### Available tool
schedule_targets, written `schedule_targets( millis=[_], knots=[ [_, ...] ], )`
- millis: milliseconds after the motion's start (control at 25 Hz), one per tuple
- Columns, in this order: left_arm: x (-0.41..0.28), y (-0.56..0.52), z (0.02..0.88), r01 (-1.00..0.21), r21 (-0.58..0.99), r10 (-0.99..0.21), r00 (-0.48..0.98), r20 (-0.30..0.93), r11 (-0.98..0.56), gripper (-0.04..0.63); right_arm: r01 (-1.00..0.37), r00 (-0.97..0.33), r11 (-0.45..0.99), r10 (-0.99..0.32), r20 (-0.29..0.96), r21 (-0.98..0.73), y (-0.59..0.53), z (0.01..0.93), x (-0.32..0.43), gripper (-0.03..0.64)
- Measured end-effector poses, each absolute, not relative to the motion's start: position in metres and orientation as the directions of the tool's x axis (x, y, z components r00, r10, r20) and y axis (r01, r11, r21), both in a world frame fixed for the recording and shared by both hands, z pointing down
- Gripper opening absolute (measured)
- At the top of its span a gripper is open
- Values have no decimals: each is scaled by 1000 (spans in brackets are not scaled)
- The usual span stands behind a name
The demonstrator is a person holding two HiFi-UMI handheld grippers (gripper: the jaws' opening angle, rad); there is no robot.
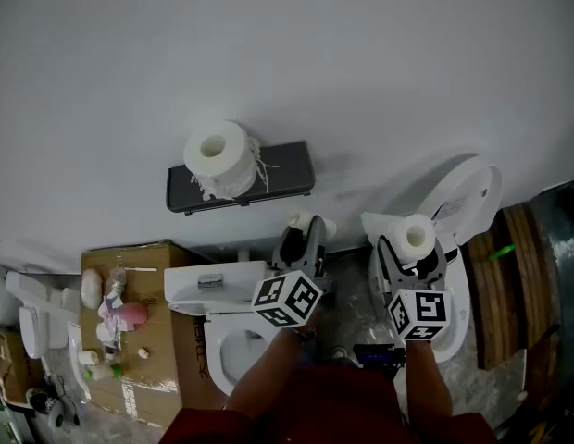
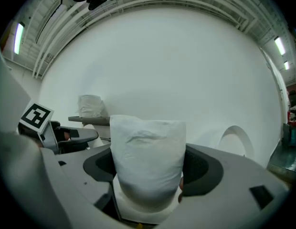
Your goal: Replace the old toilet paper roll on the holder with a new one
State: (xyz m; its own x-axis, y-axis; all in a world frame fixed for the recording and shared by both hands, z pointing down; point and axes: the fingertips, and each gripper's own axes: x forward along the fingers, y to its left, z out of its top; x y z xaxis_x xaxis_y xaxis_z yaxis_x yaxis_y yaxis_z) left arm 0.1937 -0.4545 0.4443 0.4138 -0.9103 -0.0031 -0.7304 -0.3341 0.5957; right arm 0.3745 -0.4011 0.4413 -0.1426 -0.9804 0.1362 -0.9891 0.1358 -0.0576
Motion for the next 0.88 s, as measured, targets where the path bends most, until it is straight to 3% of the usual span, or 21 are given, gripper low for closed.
schedule_targets(
  millis=[120, 240, 320, 480, 600, 760, 880],
  knots=[
    [169, -445, 445, -919, 291, -951, 299, 80, -265, 193, -979, -200, 192, -972, 126, -73, -409, 439, 353, 380],
    [151, -434, 442, -975, 45, -973, 220, 66, -217, 193, -967, -248, 239, -961, 118, -90, -415, 438, 334, 379],
    [142, -429, 441, -980, -31, -980, 193, 56, -195, 193, -958, -275, 262, -955, 115, -114, -419, 439, 322, 380],
    [130, -425, 441, -984, -56, -984, 167, 60, -171, 193, -939, -305, 281, -947, 101, -199, -431, 442, 307, 379],
    [123, -426, 443, -986, -48, -986, 156, 66, -159, 193, -889, -310, 267, -949, 61, -371, -445, 442, 304, 380],
    [113, -428, 444, -989, -35, -987, 144, 72, -147, 192, -633, -271, 188, -963, -13, -751, -472, 447, 310, 380],
    [107, -432, 444, -989, -39, -988, 138, 68, -141, 193, -452, -225, 144, -973, -44, -880, -494, 453, 311, 379]
  ],
)
